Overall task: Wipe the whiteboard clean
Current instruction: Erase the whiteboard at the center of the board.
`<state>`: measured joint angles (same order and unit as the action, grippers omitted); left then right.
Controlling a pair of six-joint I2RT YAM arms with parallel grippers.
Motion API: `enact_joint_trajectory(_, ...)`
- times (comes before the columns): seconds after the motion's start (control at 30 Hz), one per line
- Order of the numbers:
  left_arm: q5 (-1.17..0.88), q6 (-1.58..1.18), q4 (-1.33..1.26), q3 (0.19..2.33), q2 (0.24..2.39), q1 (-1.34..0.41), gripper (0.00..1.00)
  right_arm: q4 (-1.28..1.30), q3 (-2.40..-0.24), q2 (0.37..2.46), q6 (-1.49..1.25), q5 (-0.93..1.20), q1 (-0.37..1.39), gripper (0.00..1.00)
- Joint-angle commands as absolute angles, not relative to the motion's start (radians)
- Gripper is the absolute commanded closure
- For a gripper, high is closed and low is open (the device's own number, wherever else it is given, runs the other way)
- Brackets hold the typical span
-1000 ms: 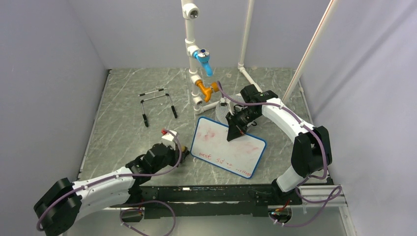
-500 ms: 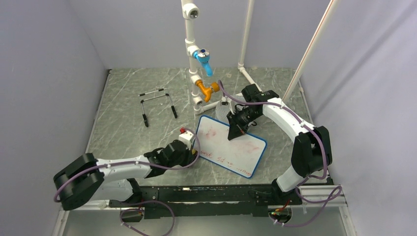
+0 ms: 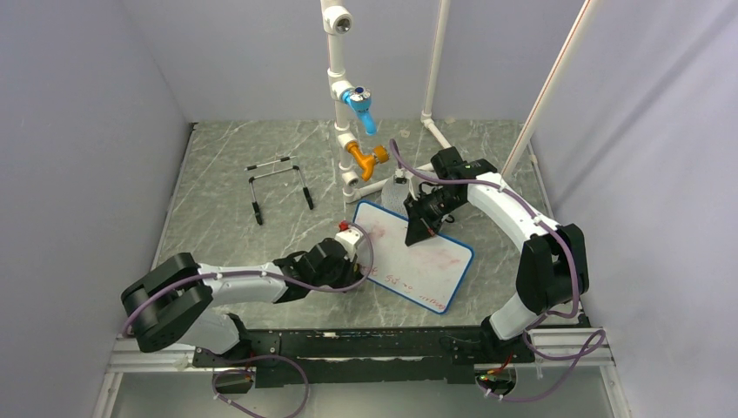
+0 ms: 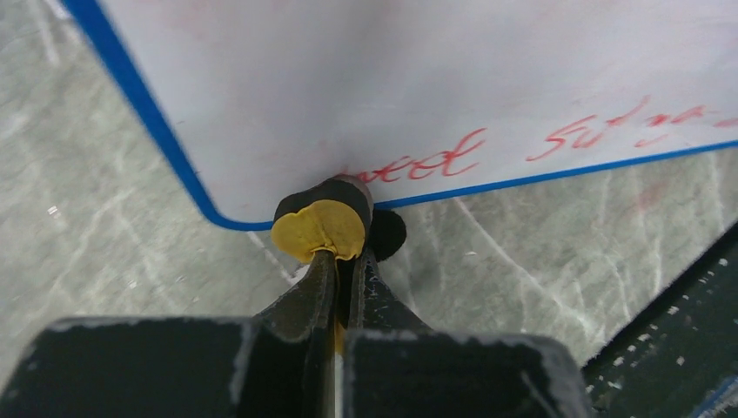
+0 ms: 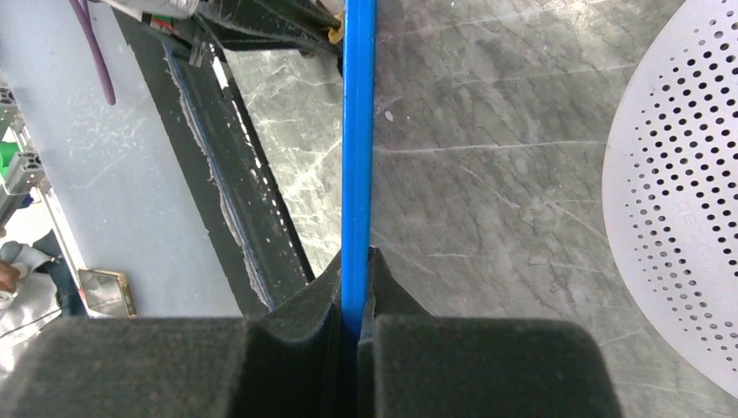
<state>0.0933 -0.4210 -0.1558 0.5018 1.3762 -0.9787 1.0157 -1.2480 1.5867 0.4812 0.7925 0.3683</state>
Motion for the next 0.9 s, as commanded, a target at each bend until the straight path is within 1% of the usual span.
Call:
enact_joint_trajectory(0.0,-0.170,-0.379,-0.352,0.549,1.427,-1.013,1.00,0.977,-1.250,1.566,0.572,0.867,0.397,1.00)
enact_joint_trajectory(0.13,-0.162,-0.390,-0.355,0.535,1.414,-1.012,1.00,0.976,-1.250,1.566,0.572,0.864,0.396,1.00)
enact_joint_trajectory(0.2,-0.091,-0.421,-0.325,0.516,1.398,-0.997,1.00,0.976,-1.250,1.565,0.573,0.864,0.396,1.00)
enact_joint_trajectory(0.33,0.072,-0.525,-0.195,0.449,1.331,-0.894,1.00,0.977,-1.250,1.564,0.572,0.865,0.396,1.00)
enact_joint_trajectory(0.43,0.198,-0.539,-0.096,0.419,1.272,-0.846,1.00,0.977,-1.249,1.565,0.572,0.865,0.395,1.00)
enact_joint_trajectory(0.5,0.234,-0.534,-0.063,0.412,1.247,-0.823,1.00,0.978,-1.250,1.564,0.573,0.866,0.395,1.00)
enact_joint_trajectory(0.63,0.184,-0.491,-0.085,0.408,1.238,-0.782,1.00,0.976,-1.250,1.564,0.572,0.863,0.396,1.00)
enact_joint_trajectory(0.87,-0.054,-0.420,-0.224,0.418,1.256,-0.784,1.00,0.976,-1.250,1.564,0.573,0.864,0.396,1.00)
